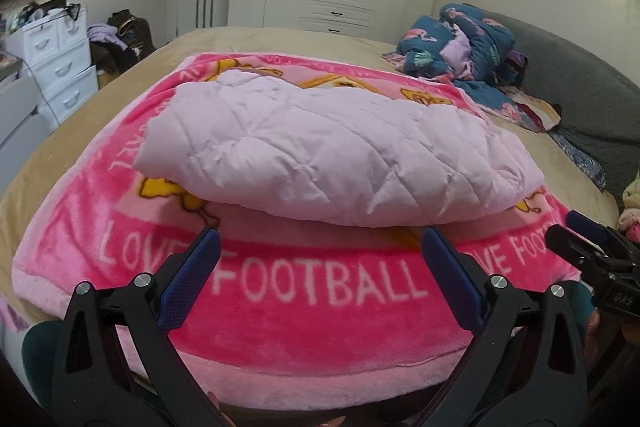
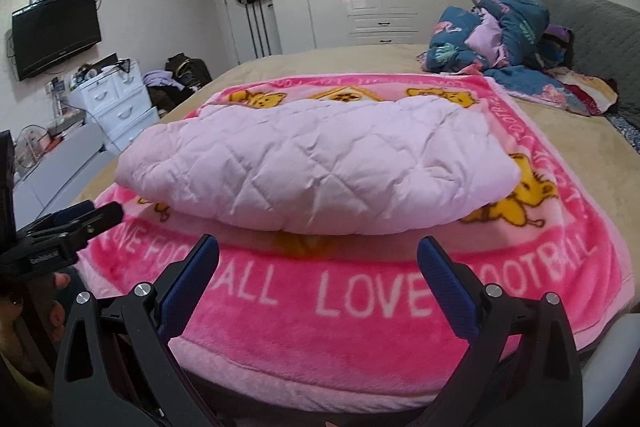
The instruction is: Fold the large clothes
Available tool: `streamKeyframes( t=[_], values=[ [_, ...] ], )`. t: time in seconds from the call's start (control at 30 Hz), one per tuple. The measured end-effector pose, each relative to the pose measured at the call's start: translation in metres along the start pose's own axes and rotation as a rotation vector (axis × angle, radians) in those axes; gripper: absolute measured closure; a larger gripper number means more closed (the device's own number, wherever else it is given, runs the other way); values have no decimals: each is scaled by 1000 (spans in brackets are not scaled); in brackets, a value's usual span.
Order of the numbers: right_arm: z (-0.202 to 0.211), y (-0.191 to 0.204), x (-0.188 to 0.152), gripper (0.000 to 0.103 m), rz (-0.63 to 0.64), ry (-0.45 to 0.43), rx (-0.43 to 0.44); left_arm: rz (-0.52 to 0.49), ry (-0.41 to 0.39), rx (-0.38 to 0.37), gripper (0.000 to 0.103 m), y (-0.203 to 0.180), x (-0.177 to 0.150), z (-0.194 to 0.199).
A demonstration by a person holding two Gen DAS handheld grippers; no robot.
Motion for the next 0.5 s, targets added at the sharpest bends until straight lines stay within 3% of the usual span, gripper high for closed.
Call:
streamKeyframes(
  t=[0.5],
  values=[
    [4, 6, 1, 4, 1, -8, 15, -21, -4, 12, 9, -10, 1, 3]
  ],
)
Point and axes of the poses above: each gripper's, at about its wrist camera, not at the fingertips, and z roughly against the way its jaws point, y to its left, x to its top, the point moved 5 cm from there along -z, roughly the way its jaws point, and after that the axes turned 4 degrees about -y, right-handed, at the moved point
